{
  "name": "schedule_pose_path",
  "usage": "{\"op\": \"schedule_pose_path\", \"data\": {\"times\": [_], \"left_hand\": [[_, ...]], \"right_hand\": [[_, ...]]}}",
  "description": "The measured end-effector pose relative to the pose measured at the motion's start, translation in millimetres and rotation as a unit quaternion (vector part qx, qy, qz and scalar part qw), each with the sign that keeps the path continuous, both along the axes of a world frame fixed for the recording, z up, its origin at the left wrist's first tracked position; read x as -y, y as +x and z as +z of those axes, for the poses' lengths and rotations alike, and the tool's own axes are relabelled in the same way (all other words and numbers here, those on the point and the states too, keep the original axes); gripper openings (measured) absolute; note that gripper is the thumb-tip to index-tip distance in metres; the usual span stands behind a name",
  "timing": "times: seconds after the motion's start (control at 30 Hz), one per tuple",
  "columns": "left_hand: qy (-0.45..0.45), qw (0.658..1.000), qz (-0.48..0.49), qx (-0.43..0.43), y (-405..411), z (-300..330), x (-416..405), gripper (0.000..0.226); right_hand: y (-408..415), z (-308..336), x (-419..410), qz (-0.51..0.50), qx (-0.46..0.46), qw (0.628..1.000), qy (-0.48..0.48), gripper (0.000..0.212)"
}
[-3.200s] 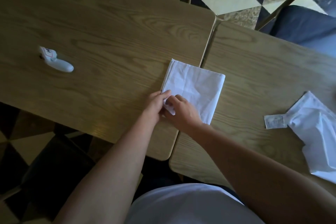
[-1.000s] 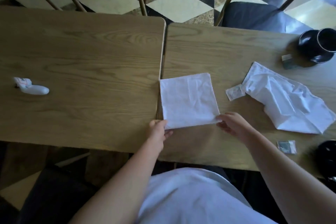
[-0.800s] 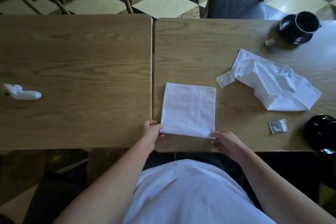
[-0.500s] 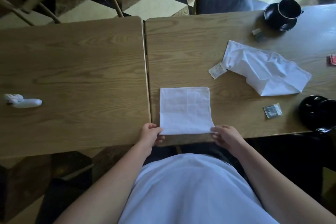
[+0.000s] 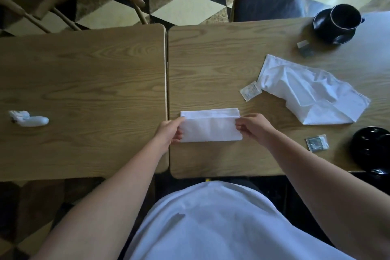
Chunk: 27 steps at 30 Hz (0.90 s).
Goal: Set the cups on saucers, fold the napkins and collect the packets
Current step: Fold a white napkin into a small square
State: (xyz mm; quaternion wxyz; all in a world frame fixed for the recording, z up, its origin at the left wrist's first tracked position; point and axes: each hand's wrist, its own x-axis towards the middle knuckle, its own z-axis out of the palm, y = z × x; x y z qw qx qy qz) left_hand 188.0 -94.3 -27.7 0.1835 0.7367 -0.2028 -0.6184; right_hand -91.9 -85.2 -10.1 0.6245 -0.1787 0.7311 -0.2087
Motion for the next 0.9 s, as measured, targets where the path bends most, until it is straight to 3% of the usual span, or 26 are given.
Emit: {"op": "schedule_pose_path", "data": {"times": [0.1, 0.2, 0.47, 0.53, 0.6, 0.63, 0.73, 0.8, 0.9], "left_hand": [[-0.009, 0.997, -0.059, 0.047, -2.3, -8.5, 10.9, 0.022], [-0.023, 0.992, -0.086, 0.091, -2.4, -14.9, 24.2, 0.021], [-0.018, 0.993, -0.043, 0.108, -9.2, -20.2, 39.2, 0.023], [-0.052, 0.984, -0.039, 0.168, -17.3, -11.7, 33.1, 0.017], [-0.132, 0.952, -0.129, 0.244, -28.0, -3.6, 14.7, 0.011], [-0.173, 0.936, -0.191, 0.241, -33.7, -0.4, 1.9, 0.010], [-0.229, 0.879, -0.378, 0.181, -46.4, 1.8, -27.2, 0.005], [-0.245, 0.818, -0.479, 0.203, -48.7, -3.4, -33.1, 0.012], [-0.255, 0.719, -0.584, 0.277, -46.5, -11.3, -30.0, 0.031]], "right_hand": [[-0.2, -12.2, 16.5, 0.057, -0.083, 0.995, -0.004, 0.011], [1.3, -22.5, 31.1, 0.080, -0.107, 0.991, -0.006, 0.007], [6.8, -29.5, 48.8, 0.113, -0.148, 0.982, -0.012, 0.009], [10.7, -22.7, 43.8, 0.108, -0.194, 0.974, -0.041, 0.011], [19.7, -12.2, 25.9, 0.081, -0.204, 0.972, -0.087, 0.020], [26.6, -7.3, 13.0, 0.103, -0.205, 0.966, -0.116, 0.021], [53.7, -1.0, -24.8, 0.298, -0.210, 0.918, -0.156, 0.025], [73.2, -3.9, -36.3, 0.402, -0.195, 0.879, -0.167, 0.025], [94.3, -8.8, -36.3, 0.443, -0.178, 0.859, -0.183, 0.020]]}}
